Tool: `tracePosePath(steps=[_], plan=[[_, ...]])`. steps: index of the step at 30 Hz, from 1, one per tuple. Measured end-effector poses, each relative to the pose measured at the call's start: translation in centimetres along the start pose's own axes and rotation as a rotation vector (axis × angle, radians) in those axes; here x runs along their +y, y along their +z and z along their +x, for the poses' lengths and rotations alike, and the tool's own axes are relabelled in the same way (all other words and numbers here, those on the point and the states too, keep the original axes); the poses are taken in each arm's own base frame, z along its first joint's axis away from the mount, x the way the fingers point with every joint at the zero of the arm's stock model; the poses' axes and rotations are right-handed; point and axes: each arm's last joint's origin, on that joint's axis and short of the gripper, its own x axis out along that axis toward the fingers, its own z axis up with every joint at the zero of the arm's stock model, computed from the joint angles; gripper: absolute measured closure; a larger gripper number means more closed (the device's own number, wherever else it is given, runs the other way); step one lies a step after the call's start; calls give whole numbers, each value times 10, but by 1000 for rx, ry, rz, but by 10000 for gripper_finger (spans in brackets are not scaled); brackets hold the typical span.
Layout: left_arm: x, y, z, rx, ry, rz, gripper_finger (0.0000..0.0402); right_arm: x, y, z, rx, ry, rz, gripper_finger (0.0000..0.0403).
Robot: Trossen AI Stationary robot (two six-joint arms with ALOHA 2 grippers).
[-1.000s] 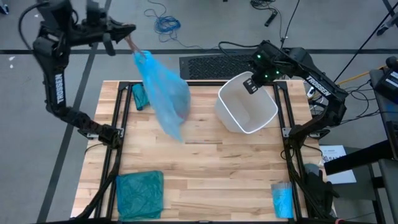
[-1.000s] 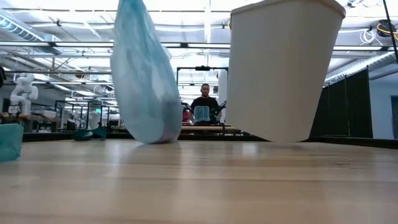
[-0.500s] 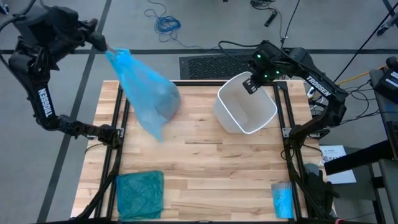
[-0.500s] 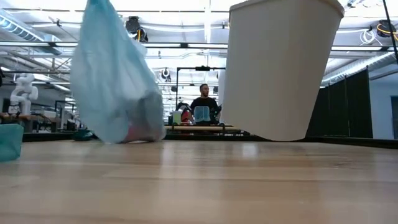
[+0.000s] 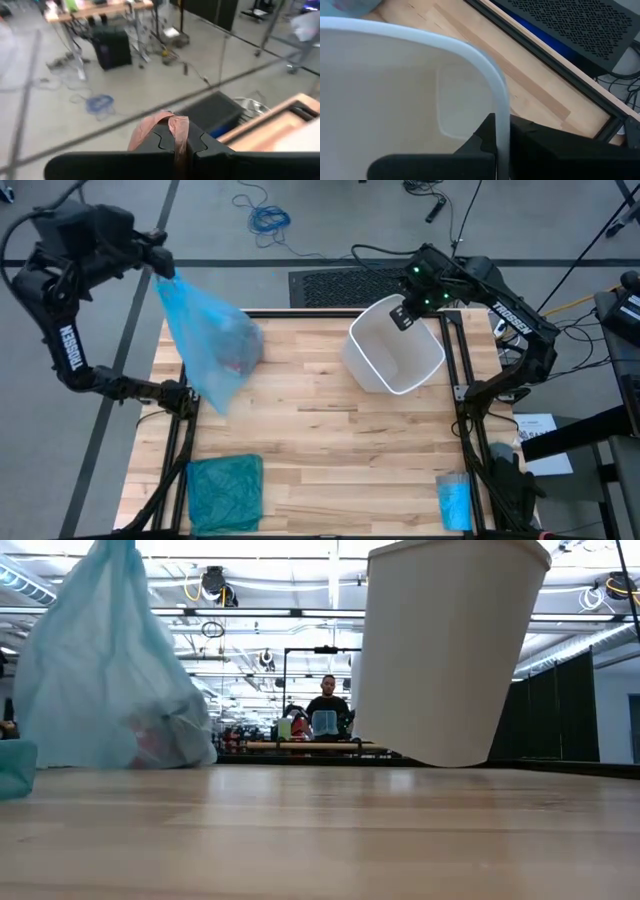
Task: Place trash/remove bag and relplace
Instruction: Remove the blue trash bag from the white trash bin
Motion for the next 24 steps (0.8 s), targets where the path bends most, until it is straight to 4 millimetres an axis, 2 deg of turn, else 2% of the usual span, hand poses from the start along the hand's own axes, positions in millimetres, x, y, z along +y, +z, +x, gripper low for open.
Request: tracePosePath(steps=[3, 9, 18, 24], plan=[[-2, -1, 3, 17, -65, -45, 402, 0, 0, 0, -3, 1, -1, 403], [-2, -5, 3, 66, -66, -100, 396, 0, 0, 0, -4, 0, -5, 403], [1, -15, 9, 193, 35, -128, 314, 0, 1, 0, -9, -1, -13, 403], [0, -15, 15, 206, 3, -217, 304, 0, 1, 0, -9, 1, -20, 403]])
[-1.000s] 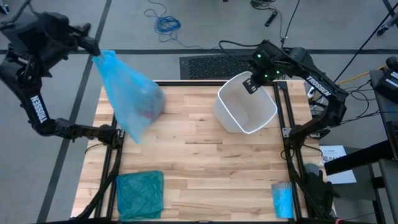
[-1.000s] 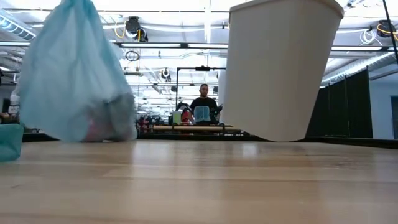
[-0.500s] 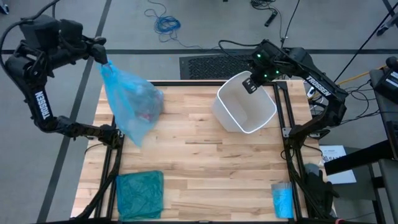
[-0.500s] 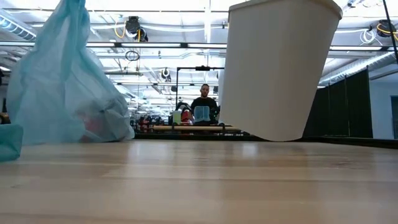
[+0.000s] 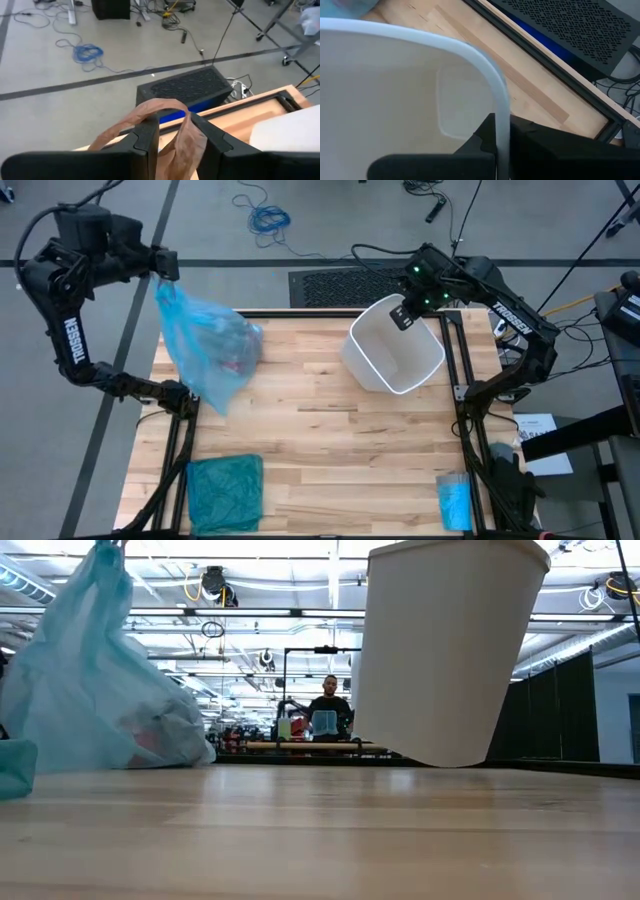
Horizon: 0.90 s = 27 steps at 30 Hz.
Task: Place trash/remove bag and relplace
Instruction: Remove the blue trash bag from the white trash bin
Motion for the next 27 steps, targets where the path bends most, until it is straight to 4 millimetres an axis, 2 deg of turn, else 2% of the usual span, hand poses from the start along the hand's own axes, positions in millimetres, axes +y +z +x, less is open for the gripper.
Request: tracePosePath(steps=[8, 13, 19, 24, 27], plan=[[-1, -1, -3, -3, -27, -38, 304, 0, 0, 0, 0, 2, -8, 403], [-5, -3, -4, 26, -172, -70, 304, 0, 0, 0, -2, 0, -26, 403], [-5, -3, 2, 52, -177, -67, 304, 0, 2, -5, -52, 14, -33, 400], [-4, -4, 9, 76, -170, -73, 304, -1, -3, -15, -84, 27, -24, 384], [-4, -4, 9, 78, -170, -72, 304, 0, -5, -19, -80, 92, -31, 365]])
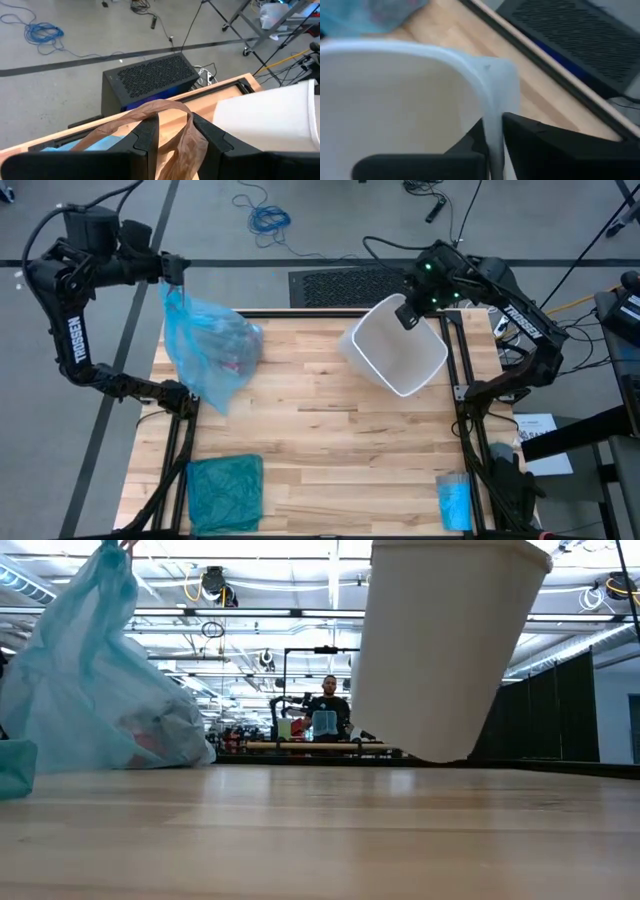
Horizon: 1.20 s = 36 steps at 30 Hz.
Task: Place trash/remove bag and relplace
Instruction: Remove the blue trash bag from the white trash bin
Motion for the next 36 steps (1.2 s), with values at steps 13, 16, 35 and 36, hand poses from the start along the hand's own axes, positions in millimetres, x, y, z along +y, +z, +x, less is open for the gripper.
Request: tracePosePath(steps=[13, 16, 35, 36], plan=[[1, 1, 3, 8, 3, 0, 304, 3, 10, 17, 16, 62, -56, 266], [1, 1, 3, 7, 3, 14, 304, 5, 17, 19, -33, 71, -70, 264], [1, 2, 6, 13, 4, 18, 304, 80, 88, 17, -712, 618, -202, 264], [1, 3, 6, 14, 4, 18, 304, 85, 93, 30, -706, 640, -198, 264]])
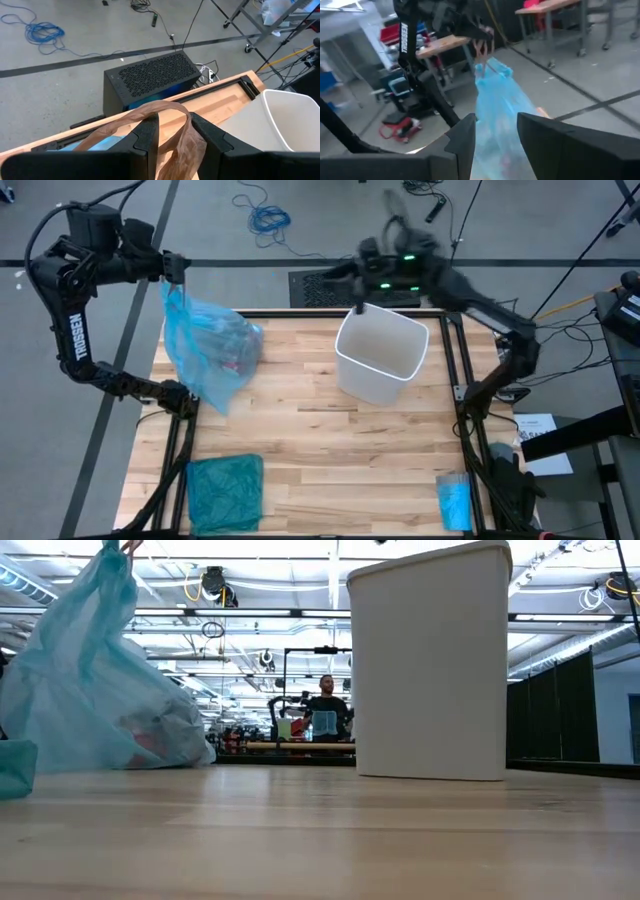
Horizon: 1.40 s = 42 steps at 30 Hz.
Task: Place trash/remove bag and relplace
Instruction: Remove the blue trash bag from the white trash bin
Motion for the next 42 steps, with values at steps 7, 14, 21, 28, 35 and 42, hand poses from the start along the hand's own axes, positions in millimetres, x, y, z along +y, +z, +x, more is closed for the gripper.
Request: tracePosePath(steps=[7, 14, 21, 28, 35, 42], plan=[[0, 2, 5, 10, -16, -5, 304, -26, -42, 82, 3, 160, 98, 264], [-10, 5, 7, 31, -233, -14, 304, -39, -54, 113, -119, 222, 139, 264], [-29, 6, 18, 94, -401, 21, 304, -37, -51, 115, -142, 257, 134, 264], [-31, 5, 35, 138, -257, 39, 304, -34, -50, 112, -116, 308, 159, 264], [-27, 4, 45, 173, -143, 83, 304, -32, -55, 114, -71, 295, 180, 264], [-27, 5, 49, 177, -139, 79, 304, -35, -58, 114, -24, 304, 195, 264]])
